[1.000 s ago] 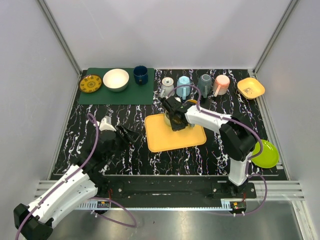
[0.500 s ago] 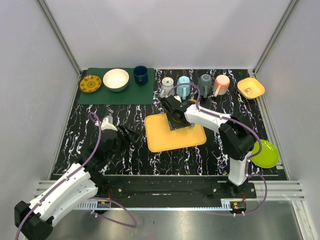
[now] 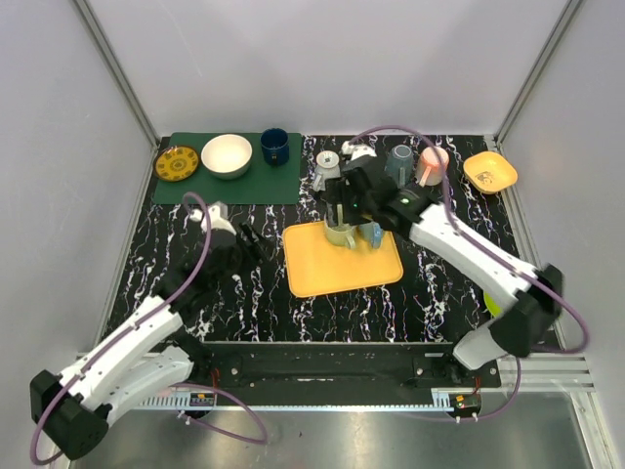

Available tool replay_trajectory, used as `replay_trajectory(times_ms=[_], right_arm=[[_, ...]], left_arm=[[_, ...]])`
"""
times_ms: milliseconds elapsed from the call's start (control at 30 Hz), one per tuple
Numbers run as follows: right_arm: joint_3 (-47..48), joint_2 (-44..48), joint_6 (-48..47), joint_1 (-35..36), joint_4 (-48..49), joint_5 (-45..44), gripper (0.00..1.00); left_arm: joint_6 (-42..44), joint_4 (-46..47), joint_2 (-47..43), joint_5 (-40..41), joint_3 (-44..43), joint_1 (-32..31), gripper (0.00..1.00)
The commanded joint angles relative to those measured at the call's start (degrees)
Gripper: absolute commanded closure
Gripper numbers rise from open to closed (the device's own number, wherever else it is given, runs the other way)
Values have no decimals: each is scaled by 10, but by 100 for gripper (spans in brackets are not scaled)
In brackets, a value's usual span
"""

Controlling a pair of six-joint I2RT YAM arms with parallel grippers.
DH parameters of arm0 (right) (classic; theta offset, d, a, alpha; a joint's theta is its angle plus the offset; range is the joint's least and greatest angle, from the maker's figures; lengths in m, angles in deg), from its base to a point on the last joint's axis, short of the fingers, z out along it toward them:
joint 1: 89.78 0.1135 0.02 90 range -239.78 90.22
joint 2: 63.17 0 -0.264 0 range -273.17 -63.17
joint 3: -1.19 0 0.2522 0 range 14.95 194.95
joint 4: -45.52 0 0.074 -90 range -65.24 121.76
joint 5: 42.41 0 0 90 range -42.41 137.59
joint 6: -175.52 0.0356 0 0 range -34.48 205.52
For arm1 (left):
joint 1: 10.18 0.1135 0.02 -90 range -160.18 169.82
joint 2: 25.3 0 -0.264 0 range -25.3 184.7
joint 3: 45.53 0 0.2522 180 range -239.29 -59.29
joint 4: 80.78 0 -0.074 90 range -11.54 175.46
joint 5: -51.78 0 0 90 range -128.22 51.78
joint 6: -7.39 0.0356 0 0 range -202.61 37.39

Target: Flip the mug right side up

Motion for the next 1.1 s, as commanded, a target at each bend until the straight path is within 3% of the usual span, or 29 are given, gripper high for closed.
replay_trajectory(times_ms=[0,67,233,333,567,733,867,1067], right_arm=[[-6,135,5,5,34,1,18],[-28,170,-4,5,51,-9,18],[-129,273,-21,5,125,-6,19],[-169,314,-17,5,148,-9,19],[-218,359,-2,5,177,-15,20],[-210,354,-1,5,169,-15,20],[-212,347,6,5,161,-1,21],[-225,341,10,6,125,4,21]], left_arm=[[117,31,78,23,-106,16,29],[159,31,146,6,-163,40,29],[210,26,335,-161,-302,153,32],[251,0,446,-208,-404,182,36],[303,-12,622,-263,-587,179,40],[476,-46,729,-348,-696,172,37],[513,-70,785,-412,-747,187,34],[598,-98,856,-336,-817,162,29]])
